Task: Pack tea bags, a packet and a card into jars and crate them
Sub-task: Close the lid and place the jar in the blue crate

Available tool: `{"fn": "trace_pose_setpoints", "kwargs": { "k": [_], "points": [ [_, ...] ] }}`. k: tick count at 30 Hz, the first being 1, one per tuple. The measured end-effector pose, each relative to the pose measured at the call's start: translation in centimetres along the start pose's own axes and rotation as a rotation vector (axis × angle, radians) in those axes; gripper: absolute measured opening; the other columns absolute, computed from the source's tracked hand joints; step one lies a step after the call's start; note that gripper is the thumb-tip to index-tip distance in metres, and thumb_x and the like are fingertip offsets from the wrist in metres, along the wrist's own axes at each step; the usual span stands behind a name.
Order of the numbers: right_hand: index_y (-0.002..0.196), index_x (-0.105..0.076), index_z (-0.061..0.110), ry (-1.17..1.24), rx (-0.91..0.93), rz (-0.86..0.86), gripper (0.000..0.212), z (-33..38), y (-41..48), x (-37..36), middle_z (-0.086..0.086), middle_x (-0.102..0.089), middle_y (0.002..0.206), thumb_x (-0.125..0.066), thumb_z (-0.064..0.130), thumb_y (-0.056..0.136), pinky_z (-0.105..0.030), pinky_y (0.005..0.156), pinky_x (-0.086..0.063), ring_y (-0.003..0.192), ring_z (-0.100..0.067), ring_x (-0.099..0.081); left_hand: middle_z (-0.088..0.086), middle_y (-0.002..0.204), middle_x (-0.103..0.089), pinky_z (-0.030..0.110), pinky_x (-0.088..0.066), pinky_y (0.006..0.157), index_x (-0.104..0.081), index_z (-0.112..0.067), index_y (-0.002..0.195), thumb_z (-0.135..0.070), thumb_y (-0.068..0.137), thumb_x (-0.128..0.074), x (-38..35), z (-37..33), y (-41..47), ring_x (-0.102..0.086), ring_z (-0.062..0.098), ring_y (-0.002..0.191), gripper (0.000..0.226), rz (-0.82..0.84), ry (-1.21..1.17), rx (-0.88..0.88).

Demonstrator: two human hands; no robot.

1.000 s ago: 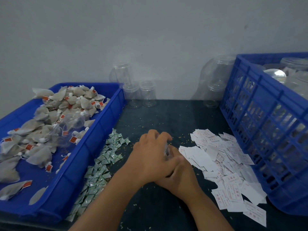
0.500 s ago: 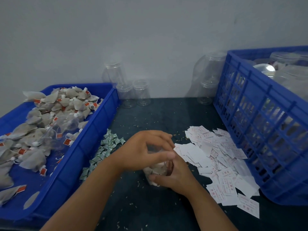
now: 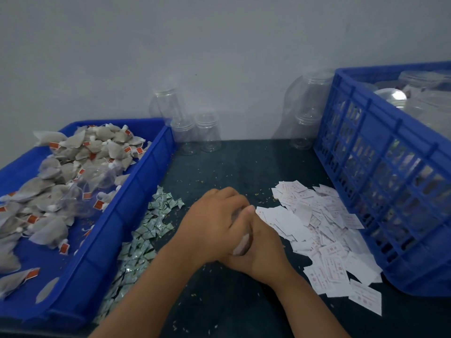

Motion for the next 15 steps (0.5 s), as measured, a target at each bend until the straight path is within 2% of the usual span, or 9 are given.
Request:
{"fn": "trace_pose_setpoints", "kwargs": {
  "k": [2,4,7,9,11,13,15],
  "points": [
    [0.119,-0.059,0.052,0.051,-0.049,0.044,0.071,-0.3,-0.1,-0.1,0.027,-0.075,0.111,-0.099,0.054,0.059,-0.009,0.077,-0.053,0.101,0.005,-0.073,-0.014,0.102,-0.064,0.035,-0.047,0.089,-0.073,-0.024,0.100,-0.048,0.101,-0.042,0.1,0.8,-0.1,-0.059,0.010,0.094,0.040,0.001,-0.059,-0.071],
    [0.117,-0.059,0.057,0.065,-0.073,0.080,0.072,-0.3,-0.1,-0.3,0.028,-0.075,0.111,-0.100,0.052,0.058,-0.008,0.077,-0.052,0.101,0.006,-0.073,-0.015,0.100,-0.065,0.035,-0.050,0.087,-0.074,-0.023,0.098,-0.040,0.102,-0.051,0.2,1.6,-0.3,-0.062,0.006,0.094,0.029,-0.017,-0.122,-0.094],
    [0.118,-0.059,0.057,0.049,-0.046,0.067,0.072,0.0,0.0,-0.5,0.027,-0.074,0.114,-0.100,0.053,0.060,-0.013,0.079,-0.055,0.104,0.002,-0.072,-0.015,0.106,-0.070,0.034,-0.053,0.091,-0.078,-0.024,0.104,-0.036,0.101,-0.063,0.3,2.3,-1.0,-0.066,0.006,0.104,0.019,-0.076,-0.246,-0.117],
    [0.127,-0.060,0.045,0.060,-0.030,0.046,0.075,0.0,-0.1,-0.9,0.021,-0.075,0.117,-0.099,0.051,0.064,-0.031,0.085,-0.062,0.107,-0.006,-0.074,-0.021,0.122,-0.068,0.030,-0.050,0.100,-0.073,-0.032,0.120,-0.052,0.096,-0.062,0.0,2.5,-1.3,-0.061,0.000,0.117,0.034,-0.134,-0.251,-0.010],
    [0.127,-0.059,0.039,0.070,-0.009,-0.005,0.071,0.2,-0.3,-1.1,0.017,-0.076,0.115,-0.096,0.048,0.068,-0.042,0.083,-0.063,0.104,-0.012,-0.075,-0.029,0.130,-0.055,0.021,-0.044,0.098,-0.060,-0.041,0.134,-0.075,0.086,-0.050,-0.5,2.6,-1.6,-0.052,-0.009,0.117,0.060,-0.180,-0.203,0.221],
    [0.123,-0.057,0.040,0.043,0.008,-0.059,0.066,0.6,-0.5,-1.0,0.017,-0.075,0.110,-0.094,0.048,0.069,-0.039,0.079,-0.062,0.099,-0.012,-0.074,-0.030,0.124,-0.051,0.015,-0.039,0.088,-0.056,-0.044,0.137,-0.083,0.077,-0.045,-1.0,2.6,-1.7,-0.050,-0.010,0.107,0.072,-0.189,-0.200,0.348],
    [0.122,-0.059,0.035,0.051,0.002,-0.063,0.066,0.4,-0.5,-0.9,0.014,-0.076,0.107,-0.096,0.046,0.068,-0.037,0.078,-0.063,0.096,-0.014,-0.075,-0.028,0.118,-0.059,0.010,-0.041,0.086,-0.061,-0.044,0.129,-0.076,0.074,-0.050,-1.0,2.4,-1.6,-0.055,-0.009,0.103,0.065,-0.213,-0.233,0.345]
  ]
}}
Point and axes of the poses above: each hand's wrist, its own y-axis towards the middle knuckle, its own x-axis out of the back of the hand, z = x × y, the point moved 4 cm from there along y, towards the middle knuckle
